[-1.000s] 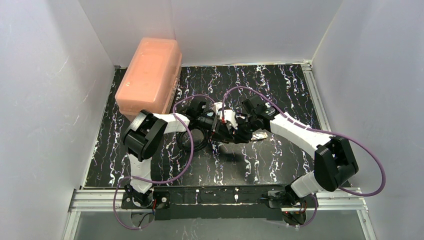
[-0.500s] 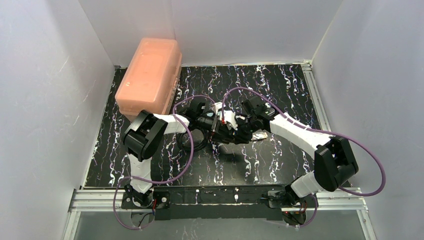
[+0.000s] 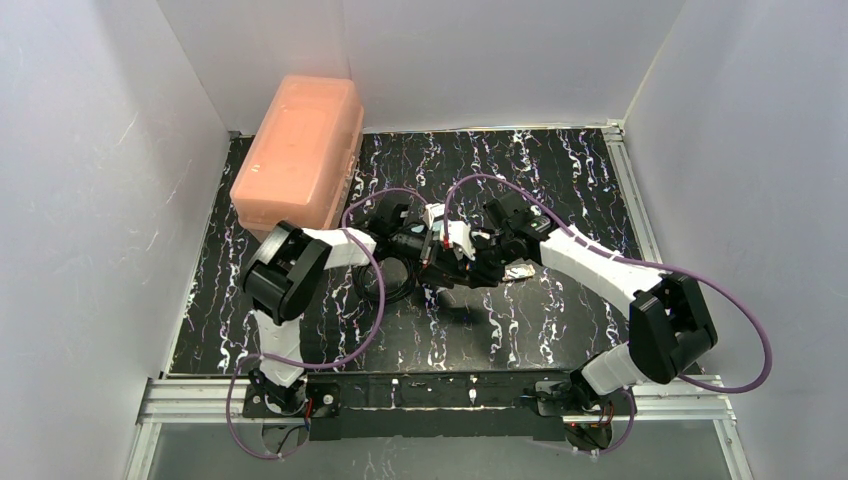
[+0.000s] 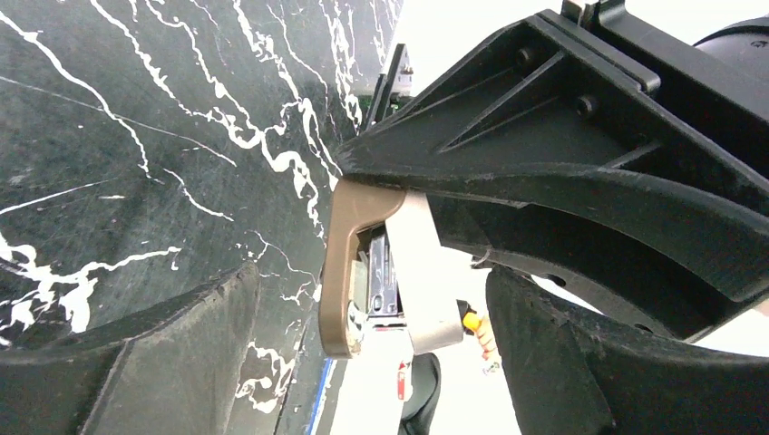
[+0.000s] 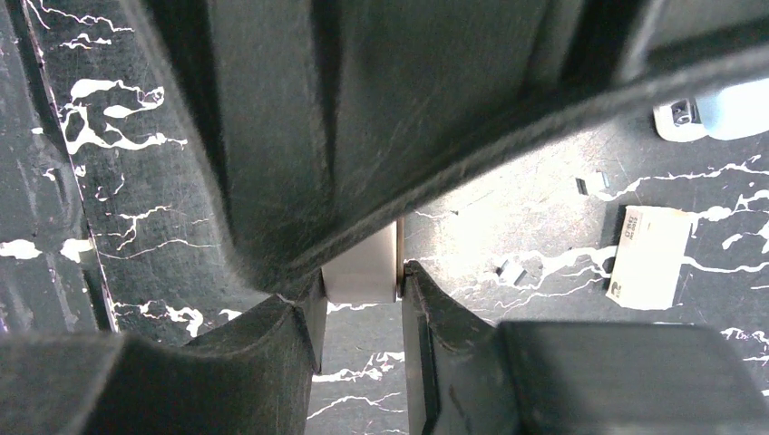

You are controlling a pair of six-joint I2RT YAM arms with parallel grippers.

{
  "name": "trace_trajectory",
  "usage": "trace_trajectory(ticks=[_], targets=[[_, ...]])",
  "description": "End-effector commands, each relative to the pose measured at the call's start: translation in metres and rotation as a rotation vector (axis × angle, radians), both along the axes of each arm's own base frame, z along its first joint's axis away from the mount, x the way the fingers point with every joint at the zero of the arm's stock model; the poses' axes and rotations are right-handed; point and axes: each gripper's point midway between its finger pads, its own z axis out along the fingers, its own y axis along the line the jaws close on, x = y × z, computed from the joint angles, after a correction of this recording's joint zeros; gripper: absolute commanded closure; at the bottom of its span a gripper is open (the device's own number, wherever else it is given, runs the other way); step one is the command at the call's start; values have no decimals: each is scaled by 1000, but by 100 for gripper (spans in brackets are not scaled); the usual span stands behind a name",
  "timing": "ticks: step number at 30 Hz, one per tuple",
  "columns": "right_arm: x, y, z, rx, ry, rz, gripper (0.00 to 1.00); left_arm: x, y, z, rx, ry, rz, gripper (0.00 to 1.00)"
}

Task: Load the staples into the stapler
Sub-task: Close the stapler at the center of the board.

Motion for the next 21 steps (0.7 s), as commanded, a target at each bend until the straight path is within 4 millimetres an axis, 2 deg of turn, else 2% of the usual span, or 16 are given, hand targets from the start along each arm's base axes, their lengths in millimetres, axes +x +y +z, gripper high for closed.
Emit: trace_trajectory(ticks=[1, 7, 14, 21], targets=[[1, 0, 14, 30, -45, 13, 97, 5, 14, 23, -20, -85, 20, 7], [9, -12, 6, -12, -58, -36, 97, 18, 38, 30, 34, -172, 88, 4], [23, -26, -22, -89, -46, -54, 97, 36, 75, 38, 175, -306, 194, 2], [35, -23, -53, -139, -22, -33, 96, 37, 88, 59, 229, -448, 210, 1]])
